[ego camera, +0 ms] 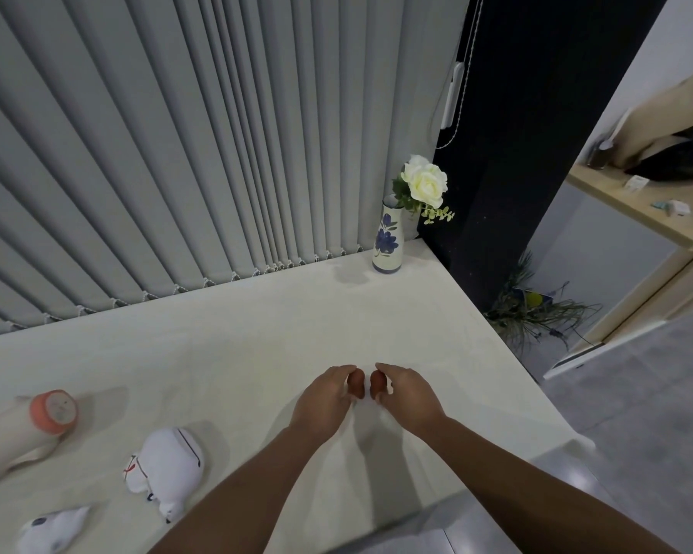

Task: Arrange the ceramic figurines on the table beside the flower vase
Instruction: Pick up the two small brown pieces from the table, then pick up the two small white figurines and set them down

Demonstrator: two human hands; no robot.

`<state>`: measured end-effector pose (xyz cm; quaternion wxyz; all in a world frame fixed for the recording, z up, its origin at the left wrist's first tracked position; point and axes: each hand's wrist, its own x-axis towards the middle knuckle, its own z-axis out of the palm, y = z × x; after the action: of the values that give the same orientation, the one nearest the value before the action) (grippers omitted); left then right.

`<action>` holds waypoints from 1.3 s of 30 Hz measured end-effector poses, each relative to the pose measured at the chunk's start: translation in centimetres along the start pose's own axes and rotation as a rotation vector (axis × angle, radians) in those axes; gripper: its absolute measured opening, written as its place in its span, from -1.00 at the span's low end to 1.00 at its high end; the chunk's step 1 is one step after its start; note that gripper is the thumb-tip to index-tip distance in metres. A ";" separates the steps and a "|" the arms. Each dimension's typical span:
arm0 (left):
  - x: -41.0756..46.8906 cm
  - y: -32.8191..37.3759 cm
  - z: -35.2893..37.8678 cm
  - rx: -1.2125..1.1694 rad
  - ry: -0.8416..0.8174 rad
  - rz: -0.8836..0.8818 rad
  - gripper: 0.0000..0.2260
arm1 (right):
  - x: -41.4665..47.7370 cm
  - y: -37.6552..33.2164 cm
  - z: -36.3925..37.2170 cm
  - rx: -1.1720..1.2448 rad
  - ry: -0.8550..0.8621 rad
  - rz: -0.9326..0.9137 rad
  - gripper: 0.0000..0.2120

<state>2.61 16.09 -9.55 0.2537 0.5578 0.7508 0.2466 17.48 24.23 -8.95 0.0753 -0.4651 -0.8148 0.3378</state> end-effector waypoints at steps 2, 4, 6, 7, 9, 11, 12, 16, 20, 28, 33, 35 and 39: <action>-0.2 -0.2 0.0 0.011 0.004 -0.011 -0.65 | -0.3 -0.3 -0.2 -0.013 0.009 0.016 -0.76; -0.3 -0.4 0.0 0.036 0.010 -0.019 -0.60 | -0.6 -0.6 -0.4 -0.041 0.013 0.033 -0.72; -0.5 -0.6 0.0 0.060 0.010 -0.023 -0.56 | -0.8 -0.8 -0.5 -0.078 0.016 0.029 -0.67; -0.6 -0.6 0.0 0.072 0.010 -0.019 -0.56 | -0.8 -0.7 -0.5 -0.093 0.026 0.022 -0.64; -0.7 -0.8 -0.2 0.101 0.016 -0.013 -0.55 | -0.8 -0.9 -0.5 -0.125 0.064 -0.005 -0.61; -0.9 -1.1 -0.4 0.133 0.042 -0.012 -0.55 | -0.7 -1.1 -0.4 -0.171 0.090 -0.040 -0.56; -1.1 -1.3 -0.5 0.146 0.062 -0.010 -0.56 | -0.7 -1.3 -0.2 -0.189 0.092 -0.052 -0.53; -1.9 -2.0 -1.0 0.195 0.168 0.024 -0.58 | -1.0 -2.1 0.4 -0.230 0.128 -0.093 -0.51; -2.7 -2.7 -2.1 0.223 0.282 0.028 -0.63 | -1.2 -3.6 0.8 -0.256 0.190 -0.143 -0.51; -8.5 -8.5 -6.5 0.221 0.484 -0.139 -0.68 | -1.7 -9.1 6.3 -0.222 0.088 -0.350 -0.55; -13.2 -12.4 -9.0 0.170 0.537 -0.260 -0.59 | -3.0 -13.2 10.6 -0.209 0.023 -0.448 -0.56; -15.3 -14.0 -9.8 0.176 0.544 -0.301 -0.66 | -3.8 -14.8 12.4 -0.202 -0.008 -0.463 -0.54; -19.0 -17.2 -12.1 0.214 0.542 -0.361 -0.67 | -4.4 -18.4 15.9 -0.217 0.028 -0.523 -0.55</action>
<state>-12.87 -7.66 -9.69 0.0246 0.3535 0.8992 0.2566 -0.05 6.75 -8.74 0.1206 -0.2492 -0.9374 0.2111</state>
